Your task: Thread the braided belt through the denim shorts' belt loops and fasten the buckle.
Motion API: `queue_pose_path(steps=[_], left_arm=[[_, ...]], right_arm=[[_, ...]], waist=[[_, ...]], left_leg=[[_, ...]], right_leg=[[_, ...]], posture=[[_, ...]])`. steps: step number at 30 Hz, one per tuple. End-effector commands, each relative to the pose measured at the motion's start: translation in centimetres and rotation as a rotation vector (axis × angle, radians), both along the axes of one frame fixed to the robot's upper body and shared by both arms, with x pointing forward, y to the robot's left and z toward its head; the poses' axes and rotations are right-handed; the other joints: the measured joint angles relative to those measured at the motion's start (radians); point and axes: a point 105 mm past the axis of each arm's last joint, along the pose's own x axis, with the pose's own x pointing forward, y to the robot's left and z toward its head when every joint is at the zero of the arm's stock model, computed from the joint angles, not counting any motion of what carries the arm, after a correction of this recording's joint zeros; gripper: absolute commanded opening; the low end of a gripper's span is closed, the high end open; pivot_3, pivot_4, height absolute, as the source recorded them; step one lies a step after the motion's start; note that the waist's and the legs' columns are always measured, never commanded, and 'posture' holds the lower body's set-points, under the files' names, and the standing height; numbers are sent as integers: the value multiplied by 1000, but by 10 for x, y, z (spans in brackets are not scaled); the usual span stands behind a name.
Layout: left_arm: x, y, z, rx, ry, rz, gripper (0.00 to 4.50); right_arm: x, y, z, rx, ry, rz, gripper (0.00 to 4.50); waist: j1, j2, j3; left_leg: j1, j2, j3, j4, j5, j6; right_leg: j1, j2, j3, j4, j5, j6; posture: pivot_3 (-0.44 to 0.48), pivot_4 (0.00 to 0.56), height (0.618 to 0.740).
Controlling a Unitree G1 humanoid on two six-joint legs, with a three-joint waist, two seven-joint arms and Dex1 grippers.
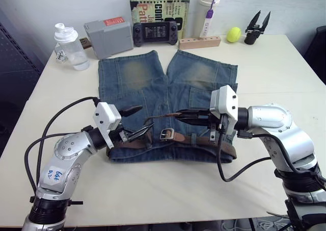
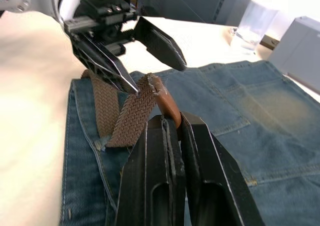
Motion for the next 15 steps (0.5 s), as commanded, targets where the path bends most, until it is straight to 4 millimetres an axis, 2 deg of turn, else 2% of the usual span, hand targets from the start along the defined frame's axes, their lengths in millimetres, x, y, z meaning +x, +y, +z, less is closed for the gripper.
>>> queue_pose_path(steps=[1,3,9,15], left_arm=[[-1,-8,6,-7,-45,-30,3286],[-1,-10,5,-9,-48,-40,2729],[-1,-13,5,-28,-53,-48,178],[-7,-13,3,-34,-42,-62,74]], right_arm=[[-10,6,10,15,-36,48,0],[-10,7,10,18,-34,51,0],[-11,8,10,22,-19,54,0],[-4,5,8,42,72,-7,0]], waist=[[0,-1,1],[0,-1,1],[0,-1,1],[-1,-1,1]], left_leg=[[0,0,0,0,0,0],[0,0,0,0,0,0],[0,0,0,0,0,0],[0,0,0,0,0,0]], right_leg=[[0,0,0,0,0,0],[0,0,0,0,0,0],[0,0,0,0,0,0],[0,0,0,0,0,0]], posture=[[0,150,726],[0,150,726],[0,150,726],[0,150,726]])
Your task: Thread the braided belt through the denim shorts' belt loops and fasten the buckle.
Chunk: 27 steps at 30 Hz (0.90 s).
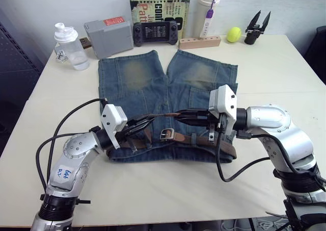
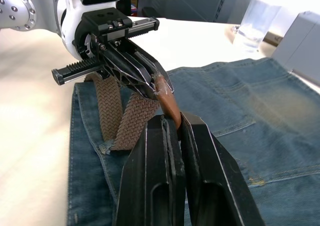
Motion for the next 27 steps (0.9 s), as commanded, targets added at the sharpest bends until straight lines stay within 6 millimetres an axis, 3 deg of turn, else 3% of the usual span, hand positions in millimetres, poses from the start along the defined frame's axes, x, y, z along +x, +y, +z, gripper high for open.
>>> queue_pose_path(steps=[1,3,4,8,12,16,19,27], left_arm=[[-7,-1,10,-19,-45,-12,74],[-6,1,10,-24,-42,0,74],[-6,1,9,-27,-37,5,0],[-4,9,6,-28,-22,61,0],[0,21,-1,-21,-12,164,0],[6,30,9,-87,-23,237,0],[8,30,19,-98,-43,241,0],[6,24,27,-93,-50,195,0]], right_arm=[[-2,2,9,34,23,-8,0],[5,0,10,55,32,-49,0],[7,-1,10,65,40,-66,806],[8,-3,3,71,93,-95,2553],[-4,-3,-20,-5,126,-105,4285],[-15,7,-56,-121,126,-119,4405],[-9,9,-75,-185,91,-189,4405],[12,9,-92,-200,2,-358,4405]], waist=[[0,0,0],[0,0,0],[0,0,0],[1,0,0],[1,0,0],[1,-1,0],[2,-1,0],[0,-1,0]], left_leg=[[0,0,0,0,0,0],[0,0,0,0,0,0],[0,0,0,0,0,0],[0,0,0,0,0,0],[0,0,0,0,0,0],[0,0,-1,0,0,0],[0,0,-1,0,0,0],[0,0,0,0,0,0]], right_leg=[[0,0,0,0,0,0],[0,0,0,0,0,0],[0,0,0,0,0,0],[0,0,0,0,0,0],[0,0,0,0,0,0],[0,0,0,0,0,0],[0,0,0,0,0,0],[0,0,0,0,0,0]], posture=[[0,150,726],[0,150,726],[0,150,726],[0,150,726],[0,150,726],[0,150,726],[0,150,726],[0,150,726]])
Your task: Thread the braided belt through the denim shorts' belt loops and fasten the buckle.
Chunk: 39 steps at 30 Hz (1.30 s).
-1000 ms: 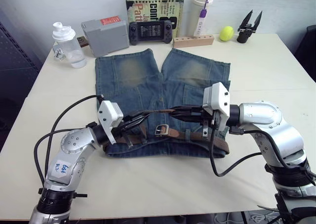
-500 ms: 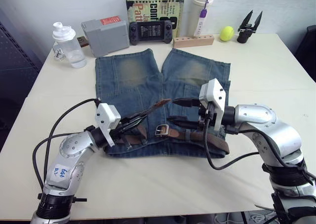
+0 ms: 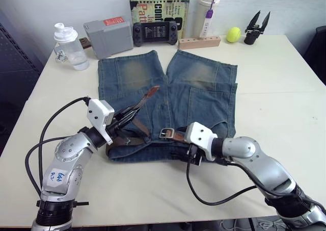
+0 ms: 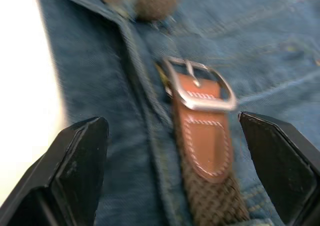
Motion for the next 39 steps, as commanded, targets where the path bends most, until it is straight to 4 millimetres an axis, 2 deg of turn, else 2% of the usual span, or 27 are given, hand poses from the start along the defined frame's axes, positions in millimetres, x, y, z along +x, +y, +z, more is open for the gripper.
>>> queue_pose_path(steps=[1,6,7,10,12,13,15,16,18,20,24,26,33,39], left_arm=[[-6,-4,20,-1,-70,-28,0],[-5,-2,18,0,-61,-21,0],[-5,-1,17,1,-56,-20,0],[-4,0,14,7,-47,-17,0],[-3,1,13,10,-43,-14,0],[-3,2,13,11,-42,-12,0],[-2,3,12,17,-39,-6,0],[-2,4,11,21,-37,-5,0],[-2,4,9,49,-34,-11,0],[-4,0,3,122,-30,-40,0],[-9,-6,-11,223,2,-98,0],[-15,-10,-24,286,40,-131,0],[-29,-13,-58,346,191,-170,0],[-14,-12,-61,300,234,-34,0]], right_arm=[[7,2,6,23,-72,-63,4405],[9,-1,-1,9,-55,-103,4405],[9,-3,-2,11,-46,-115,4182],[8,-6,-6,0,-24,-129,3259],[8,-9,-7,-6,-9,-142,2441],[8,-10,-8,-7,-3,-149,1851],[9,-11,-7,0,6,-162,1398],[10,-10,-5,14,15,-170,795],[13,-9,0,58,38,-202,331],[14,-6,8,141,88,-232,235],[19,-7,14,174,115,-277,235],[23,-7,21,200,121,-299,235],[24,0,31,237,133,-314,235],[21,5,38,196,71,-290,235]], waist=[[0,0,0],[1,0,0],[1,0,0],[1,0,0],[2,0,0],[2,0,0],[2,0,0],[2,0,0],[1,0,0],[1,0,0],[0,-1,0],[-1,-1,0],[-4,0,0],[-2,0,0]], left_leg=[[0,0,0,0,0,0],[0,0,0,0,0,0],[0,0,0,0,0,0],[0,0,0,0,0,0],[0,0,0,0,0,0],[0,0,0,0,0,0],[0,0,0,0,0,0],[0,0,0,0,0,0],[0,0,0,0,0,0],[0,0,0,0,0,0],[0,0,0,0,0,0],[0,0,0,0,0,0],[-1,0,0,-1,0,0],[0,0,0,-1,0,0]], right_leg=[[0,0,0,0,0,0],[0,0,0,0,0,0],[0,0,0,0,0,0],[0,0,0,0,0,0],[0,0,0,0,0,0],[0,0,0,0,0,0],[0,0,0,0,0,0],[0,0,0,0,0,0],[0,0,0,0,0,0],[0,0,0,0,0,0],[0,1,0,0,0,0],[0,1,0,0,0,0],[-1,1,1,0,0,0],[-1,1,1,0,0,0]], posture=[[0,150,726],[0,150,726],[0,150,726],[0,150,726],[0,150,726],[0,150,726],[0,150,726],[0,150,726],[0,150,726],[0,150,726],[0,150,726],[0,150,726],[0,150,726],[0,150,726]])
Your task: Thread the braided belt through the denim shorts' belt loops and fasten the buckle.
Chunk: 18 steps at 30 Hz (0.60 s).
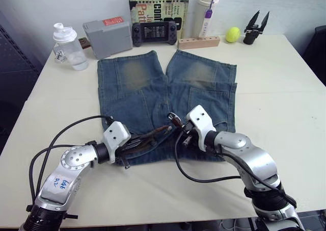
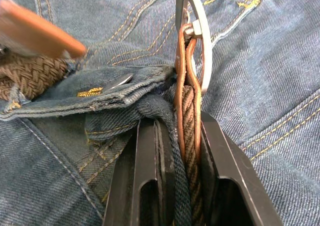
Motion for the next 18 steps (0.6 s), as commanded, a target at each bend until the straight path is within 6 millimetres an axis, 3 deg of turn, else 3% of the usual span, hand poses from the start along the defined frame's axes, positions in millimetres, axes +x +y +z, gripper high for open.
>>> queue_pose_path(steps=[1,18], left_arm=[[5,-6,2,-15,6,60,0],[18,-20,-1,-6,18,164,0]], right_arm=[[-4,6,25,-25,-131,26,235],[-13,19,21,-110,-175,77,235]], waist=[[1,0,0],[2,0,0]], left_leg=[[0,0,0,0,0,0],[0,0,0,0,0,0]], right_leg=[[0,0,0,0,0,0],[0,0,0,0,0,0]], posture=[[0,150,726],[0,150,726]])
